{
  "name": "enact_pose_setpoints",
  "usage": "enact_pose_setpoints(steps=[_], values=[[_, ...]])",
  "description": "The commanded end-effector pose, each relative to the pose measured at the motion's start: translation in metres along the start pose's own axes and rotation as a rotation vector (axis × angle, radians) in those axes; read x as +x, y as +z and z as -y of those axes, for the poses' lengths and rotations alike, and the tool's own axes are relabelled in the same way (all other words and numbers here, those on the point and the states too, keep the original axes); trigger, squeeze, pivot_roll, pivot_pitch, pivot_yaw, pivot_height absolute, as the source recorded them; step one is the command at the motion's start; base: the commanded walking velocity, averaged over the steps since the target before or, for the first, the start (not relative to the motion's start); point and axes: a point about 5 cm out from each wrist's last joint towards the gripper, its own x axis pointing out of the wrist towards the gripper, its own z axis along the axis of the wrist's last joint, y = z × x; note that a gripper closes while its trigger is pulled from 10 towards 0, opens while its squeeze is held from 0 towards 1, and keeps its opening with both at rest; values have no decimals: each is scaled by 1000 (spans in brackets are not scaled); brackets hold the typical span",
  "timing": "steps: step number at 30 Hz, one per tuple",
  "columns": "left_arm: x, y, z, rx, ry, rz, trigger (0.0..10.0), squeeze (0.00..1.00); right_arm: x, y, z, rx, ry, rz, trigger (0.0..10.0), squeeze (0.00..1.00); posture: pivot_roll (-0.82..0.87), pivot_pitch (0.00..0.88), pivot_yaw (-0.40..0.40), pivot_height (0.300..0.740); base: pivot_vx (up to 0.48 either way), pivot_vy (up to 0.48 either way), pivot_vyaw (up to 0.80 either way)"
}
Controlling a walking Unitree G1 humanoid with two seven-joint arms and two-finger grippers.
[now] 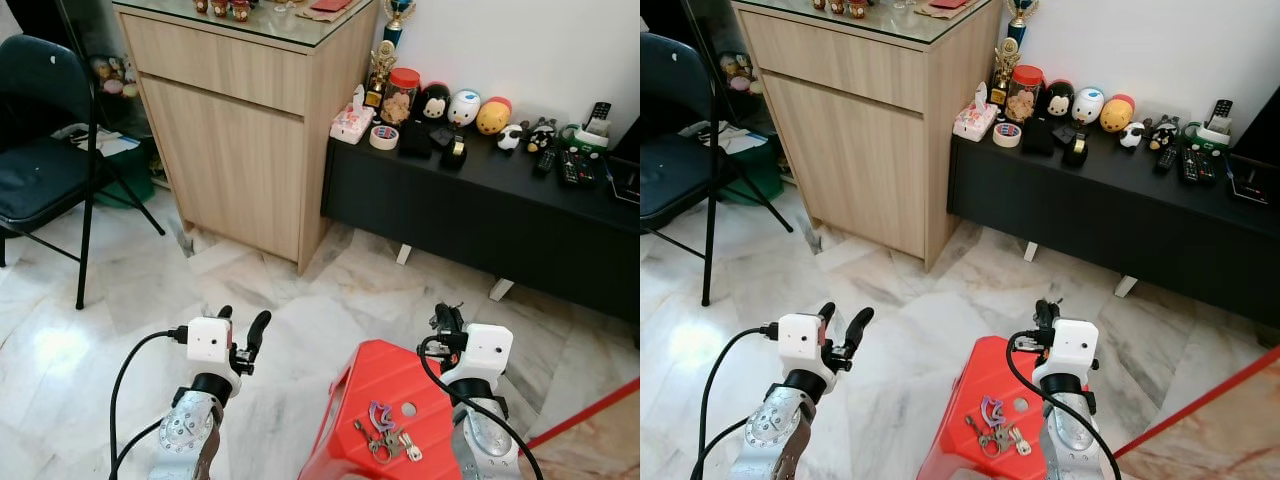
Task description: Hang keys on a hook
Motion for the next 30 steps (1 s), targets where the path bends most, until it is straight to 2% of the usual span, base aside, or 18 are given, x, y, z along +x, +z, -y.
enact_pose_setpoints(steps=[1,12,18,30], values=[[-1,-3,2,-3,-5,-11,10000,0,-2,-3,4,-2,-23,-20,10000,0,31,26,-88,740,-274,0,0],[0,-2,3,-8,-3,-6,10000,0,0,-4,7,5,-42,-37,10000,0,32,28,-92,740,-273,0,0],[0,-1,3,-12,-2,-3,10000,0,1,-4,7,5,-41,-44,10000,0,31,34,-95,740,-266,0,-781],[0,-1,3,-12,3,-4,10000,0,-2,-4,6,1,-45,-41,10000,0,31,43,-95,740,-266,0,0]])
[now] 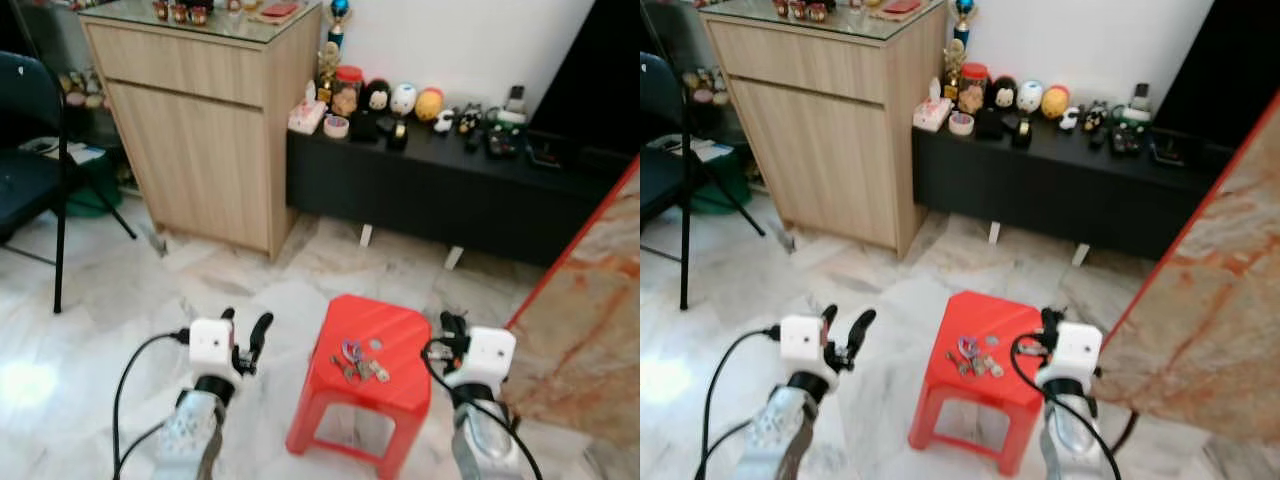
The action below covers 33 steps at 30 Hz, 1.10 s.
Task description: Hang keys on a hook
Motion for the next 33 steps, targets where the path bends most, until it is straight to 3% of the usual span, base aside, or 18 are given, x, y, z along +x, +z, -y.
enact_pose_setpoints(steps=[1,8,16,33], values=[[-4,-6,2,-10,2,-23,10000,0,4,6,3,-9,-9,18,10000,0,31,44,-95,740,-262,0,0],[-4,-6,2,-9,3,-22,10000,0,4,6,3,-12,-11,17,10000,0,33,44,-95,740,-264,0,0],[-5,-7,3,-1,0,-26,10000,0,4,7,3,-19,-15,23,10000,0,29,40,-94,740,0,0,0],[-3,-8,7,-4,-7,-22,10000,0,2,26,37,-70,-274,137,10000,0,16,7,-97,740,0,0,0]])
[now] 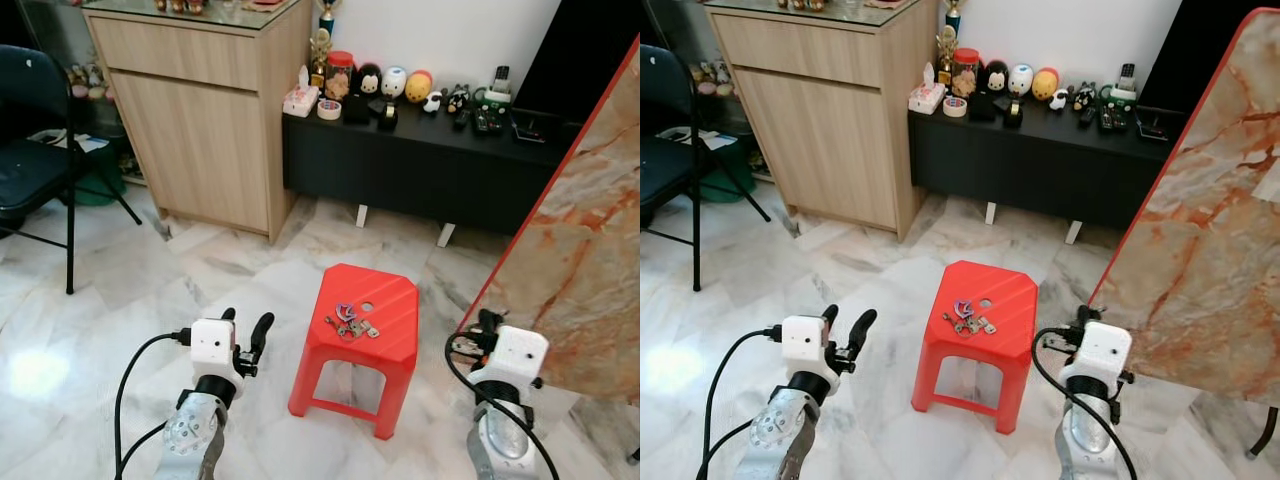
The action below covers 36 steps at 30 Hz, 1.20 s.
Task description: Hang keys on a hook
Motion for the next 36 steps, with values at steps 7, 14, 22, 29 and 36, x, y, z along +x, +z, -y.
enact_pose_setpoints(steps=[7,14,22,29,36], values=[[1,-1,3,7,-9,5,10000,0,1,2,-5,26,25,-3,10000,0,16,0,-98,740,0,0,0],[2,-1,2,14,-13,3,10000,0,-2,1,-25,57,149,-16,10000,0,23,6,-101,740,0,0,0],[-1,-2,3,30,-20,-4,10000,0,-2,0,-23,59,146,-23,10000,0,24,10,-101,740,0,-32,0],[-7,-18,-12,50,21,-74,10000,0,1,3,-21,58,131,-11,10000,0,25,11,-99,740,0,-283,0],[-33,-53,-43,94,103,-243,10000,0,1,3,-21,60,126,-8,10000,0,27,16,-96,740,0,0,0]])
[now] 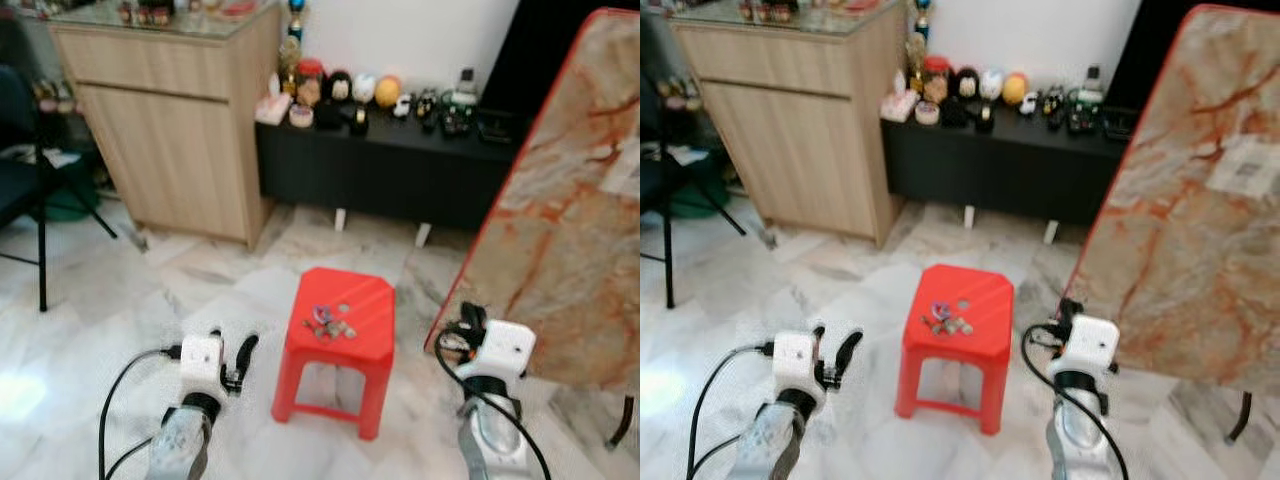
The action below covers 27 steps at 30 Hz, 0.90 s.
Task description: Hang keys on a hook
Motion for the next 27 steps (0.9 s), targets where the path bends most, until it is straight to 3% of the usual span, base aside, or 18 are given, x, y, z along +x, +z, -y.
enact_pose_setpoints(steps=[1,7,18,27], values=[[-12,-19,-17,25,50,-81,10000,0,2,2,-3,13,0,3,10000,0,27,19,-95,740,0,0,0],[-26,-43,-38,20,143,-188,10000,0,2,1,-6,25,1,-1,10000,0,33,23,-95,740,0,-50,0],[-38,-67,-46,17,174,-303,10000,0,4,2,-7,32,-7,2,10000,0,30,31,-95,740,0,-457,-601],[-41,-71,-48,11,186,-311,10000,0,4,2,-7,22,-9,3,10000,0,34,39,-95,740,0,-445,0]])
